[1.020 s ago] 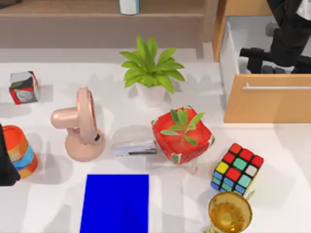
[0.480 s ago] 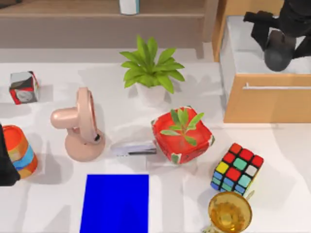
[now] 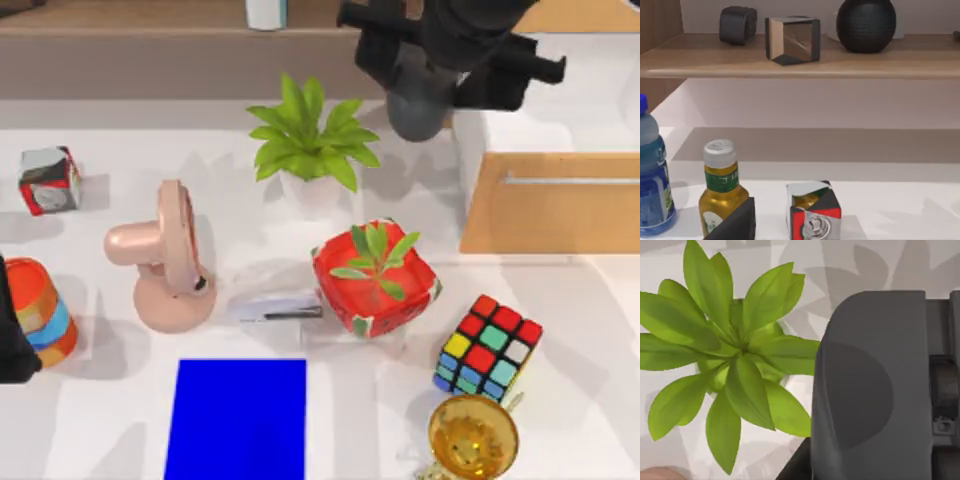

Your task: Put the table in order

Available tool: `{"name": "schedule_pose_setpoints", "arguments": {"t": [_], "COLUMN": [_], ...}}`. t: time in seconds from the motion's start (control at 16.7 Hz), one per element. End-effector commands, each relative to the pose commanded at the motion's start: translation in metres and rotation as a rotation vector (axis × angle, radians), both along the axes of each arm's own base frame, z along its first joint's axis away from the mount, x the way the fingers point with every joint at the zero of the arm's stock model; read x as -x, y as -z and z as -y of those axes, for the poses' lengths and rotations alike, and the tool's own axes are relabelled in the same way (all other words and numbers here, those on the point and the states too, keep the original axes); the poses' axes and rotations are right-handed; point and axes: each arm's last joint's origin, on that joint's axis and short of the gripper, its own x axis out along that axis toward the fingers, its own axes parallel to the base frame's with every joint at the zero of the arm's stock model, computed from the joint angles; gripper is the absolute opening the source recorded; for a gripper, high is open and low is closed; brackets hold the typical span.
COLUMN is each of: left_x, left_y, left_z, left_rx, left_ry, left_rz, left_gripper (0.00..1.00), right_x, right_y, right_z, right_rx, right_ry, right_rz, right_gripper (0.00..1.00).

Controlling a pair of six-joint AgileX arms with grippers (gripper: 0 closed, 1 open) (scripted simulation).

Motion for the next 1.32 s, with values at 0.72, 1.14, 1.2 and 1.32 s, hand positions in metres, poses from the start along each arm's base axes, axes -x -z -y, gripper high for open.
{"name": "schedule_pose_setpoints", "arguments": {"t": [0.72,1.14,1.2,1.32], "left_x": [0.000,0.000,0.000,0.000], "left_y": [0.000,0.000,0.000,0.000], "left_z": [0.000,0.000,0.000,0.000], "left_rx": [0.000,0.000,0.000,0.000], "left_ry": [0.000,0.000,0.000,0.000], "left_rz": [0.000,0.000,0.000,0.000], "left_gripper": [1.00,1.00,1.00,1.00], "right_x": [0.156,0.161,0.161,0.160], "right_y": [0.111,0.151,0.151,0.150], "right_z": [-0.166,-0.178,-0.178,-0.177], "right_rx": [0.142,0.192,0.192,0.189], "right_ry": [-0.214,-0.175,-0.175,-0.171], "right_rz": [-0.259,-0.292,-0.292,-0.293], "right_gripper": [0.00,0.00,0.00,0.00]}}
